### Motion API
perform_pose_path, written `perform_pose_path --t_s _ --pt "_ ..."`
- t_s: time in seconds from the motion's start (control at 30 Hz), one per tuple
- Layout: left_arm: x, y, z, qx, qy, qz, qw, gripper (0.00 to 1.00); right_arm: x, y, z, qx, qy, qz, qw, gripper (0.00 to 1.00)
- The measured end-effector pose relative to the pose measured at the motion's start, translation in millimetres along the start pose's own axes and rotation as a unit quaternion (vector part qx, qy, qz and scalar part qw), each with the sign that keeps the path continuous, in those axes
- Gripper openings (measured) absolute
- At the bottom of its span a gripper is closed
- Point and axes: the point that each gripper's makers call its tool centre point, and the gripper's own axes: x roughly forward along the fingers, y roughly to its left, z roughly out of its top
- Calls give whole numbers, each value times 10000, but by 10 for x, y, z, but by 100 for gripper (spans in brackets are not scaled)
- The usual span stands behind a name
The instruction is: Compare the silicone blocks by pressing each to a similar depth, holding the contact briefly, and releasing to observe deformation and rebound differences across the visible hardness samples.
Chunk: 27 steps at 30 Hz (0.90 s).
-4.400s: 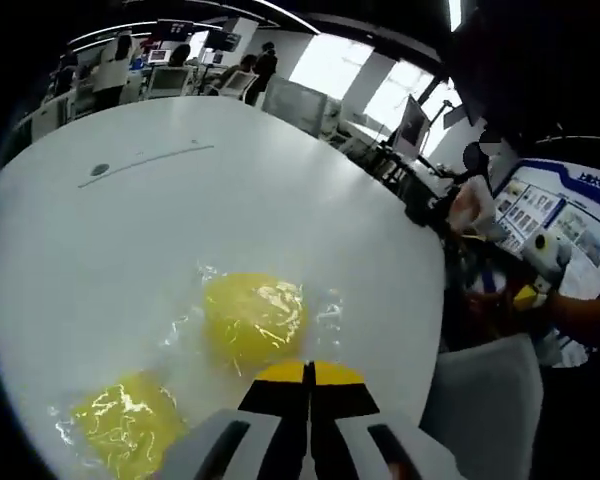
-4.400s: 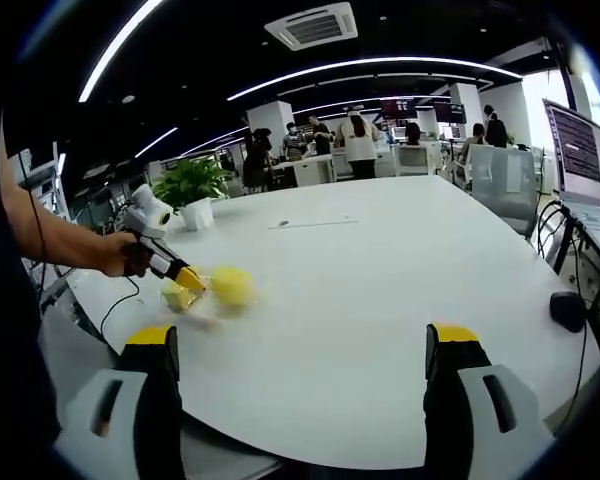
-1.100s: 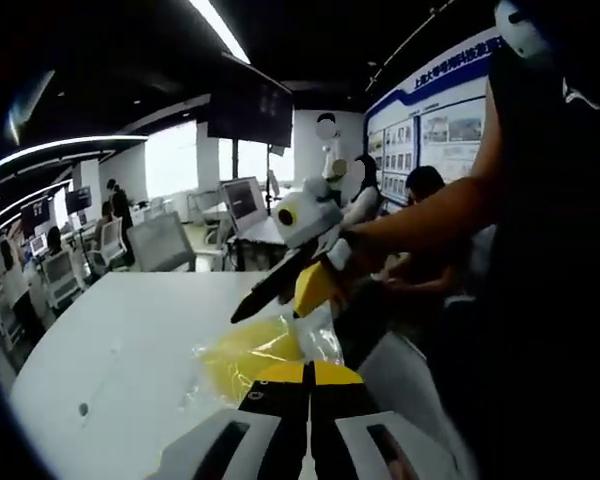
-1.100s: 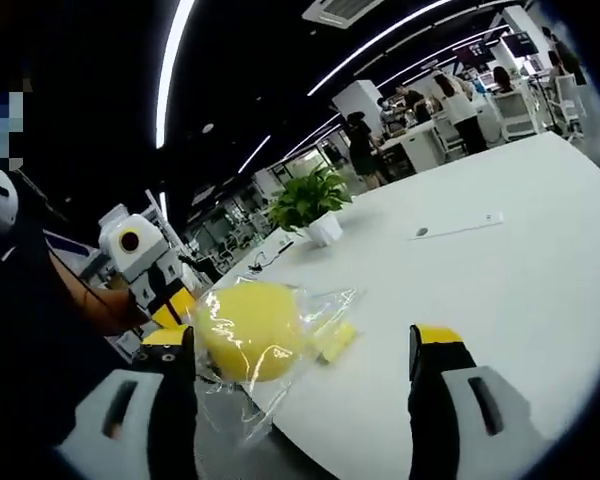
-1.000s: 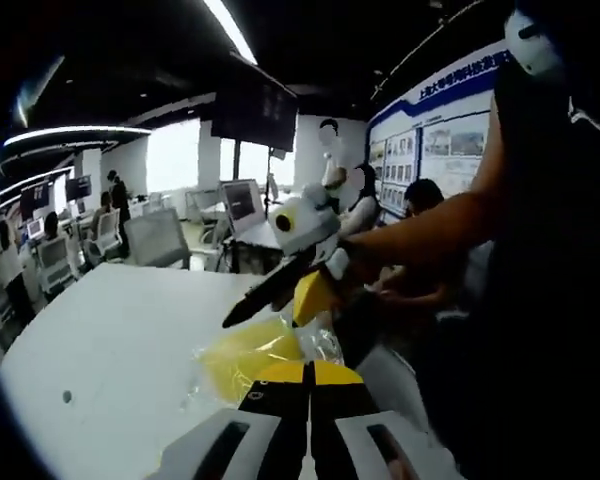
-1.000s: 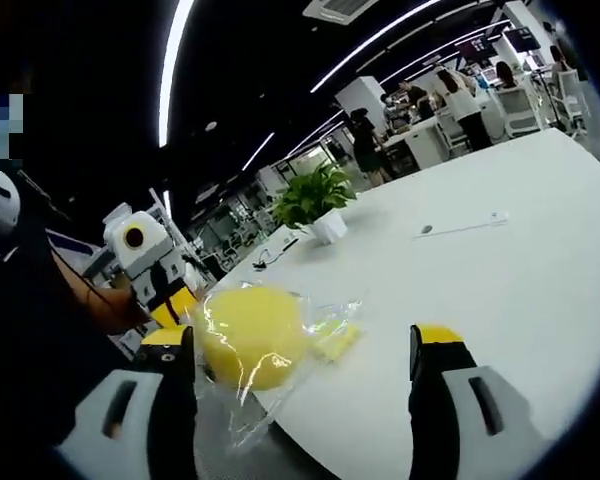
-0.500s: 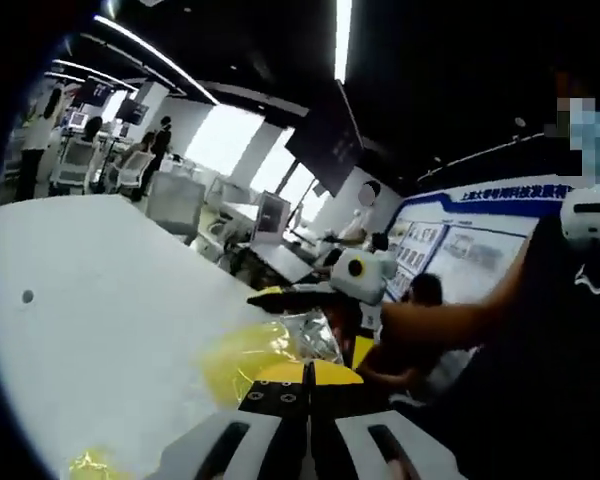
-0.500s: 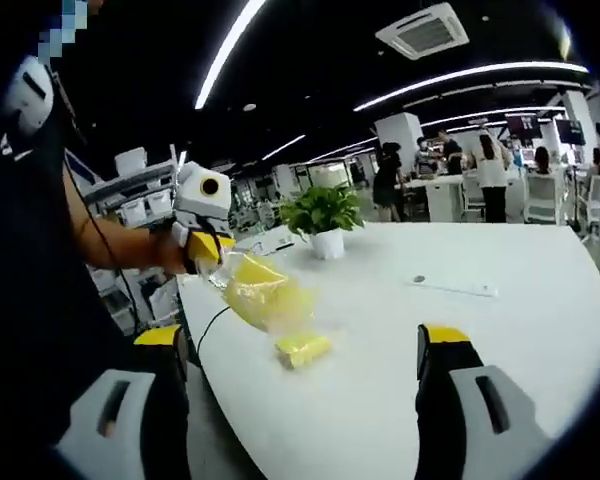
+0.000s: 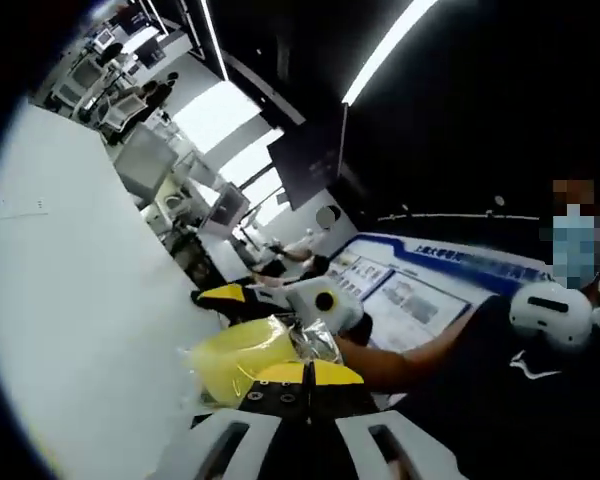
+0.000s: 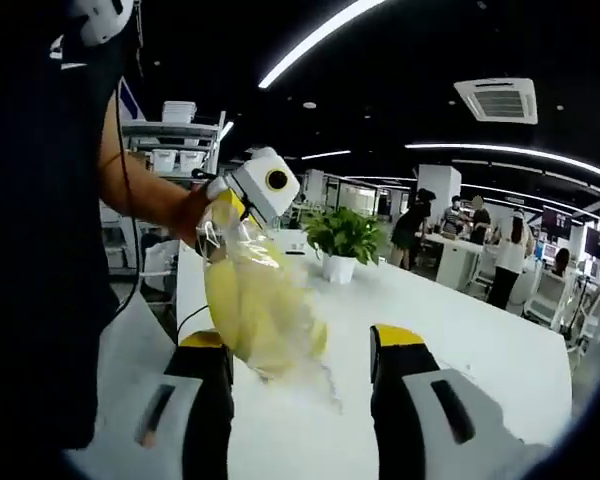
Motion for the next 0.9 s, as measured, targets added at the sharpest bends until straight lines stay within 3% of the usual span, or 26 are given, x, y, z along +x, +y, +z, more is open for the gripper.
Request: perform_pose_path --t_s 0.1,0.33,0.57,0.9 --pt "-13 -6 36 -99 -59 -70 9999 0 17 52 35 -89 -2 113 9999 36" --pt "-55 -95 71 -432 -137 -322 9985 0 57 136 166 -297 -79 299 9991 31" --pt "-63 -126 70 -370 -123 -243 9989 0 72 176 198 -346 -67 399 9986 21" --pt "-73 -108 79 -325 -85 -3 9994 0 44 239 197 48 135 510 9986 9"
